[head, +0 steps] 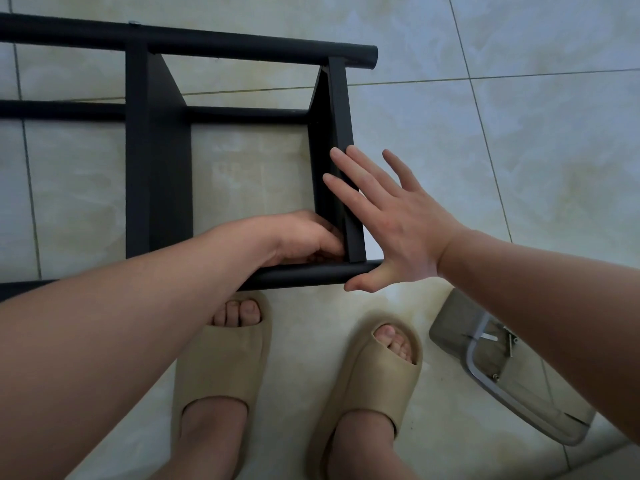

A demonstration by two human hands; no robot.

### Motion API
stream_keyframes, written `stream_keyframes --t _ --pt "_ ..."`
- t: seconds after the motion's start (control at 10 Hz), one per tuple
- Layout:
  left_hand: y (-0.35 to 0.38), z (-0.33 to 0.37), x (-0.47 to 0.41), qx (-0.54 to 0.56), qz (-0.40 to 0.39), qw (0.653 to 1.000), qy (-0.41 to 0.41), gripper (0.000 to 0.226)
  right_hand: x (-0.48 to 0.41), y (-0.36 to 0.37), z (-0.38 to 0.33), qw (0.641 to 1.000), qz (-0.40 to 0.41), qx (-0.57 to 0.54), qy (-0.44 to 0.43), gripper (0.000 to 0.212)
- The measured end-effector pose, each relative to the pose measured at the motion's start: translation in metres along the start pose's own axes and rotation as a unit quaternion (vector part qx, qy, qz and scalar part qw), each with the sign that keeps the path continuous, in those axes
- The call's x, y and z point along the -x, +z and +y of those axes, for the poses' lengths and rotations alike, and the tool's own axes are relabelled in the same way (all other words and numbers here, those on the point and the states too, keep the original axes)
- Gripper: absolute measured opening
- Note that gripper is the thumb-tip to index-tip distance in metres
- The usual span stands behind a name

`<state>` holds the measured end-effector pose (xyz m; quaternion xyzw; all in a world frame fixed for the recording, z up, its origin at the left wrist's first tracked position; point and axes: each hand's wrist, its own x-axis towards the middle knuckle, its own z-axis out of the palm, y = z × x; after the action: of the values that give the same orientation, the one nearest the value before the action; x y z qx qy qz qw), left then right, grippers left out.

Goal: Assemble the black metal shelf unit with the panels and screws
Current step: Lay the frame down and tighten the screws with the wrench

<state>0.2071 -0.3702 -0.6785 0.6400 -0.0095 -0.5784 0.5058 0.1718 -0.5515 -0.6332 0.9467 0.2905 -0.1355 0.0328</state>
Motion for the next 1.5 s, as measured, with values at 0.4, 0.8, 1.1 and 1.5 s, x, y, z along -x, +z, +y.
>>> stream_keyframes --t 0.4,0.8,1.1,1.5 --pt "-0.0031 -0.0019 -0.0021 0.065 -0.041 0.997 0.001 0.018 -0.0002 0.0018 0.0005 1.0 0.009 -0.006 -0.004 0.131" --pt "-0.0035 -0.003 -0.003 0.096 -0.071 0.993 -0.009 0.02 0.0002 0.0043 0.0014 1.0 0.017 -0.014 -0.005 0.131" --pt "-0.006 0.0006 -0.0022 0.055 -0.056 0.997 -0.018 0.042 -0.0003 0.0066 0.0016 1.0 0.021 -0.021 -0.007 0.131" --pt "-0.0071 0.0007 -0.0034 0.084 -0.058 0.994 -0.022 0.021 0.0002 0.0056 0.0012 0.999 0.023 -0.028 -0.009 0.13"
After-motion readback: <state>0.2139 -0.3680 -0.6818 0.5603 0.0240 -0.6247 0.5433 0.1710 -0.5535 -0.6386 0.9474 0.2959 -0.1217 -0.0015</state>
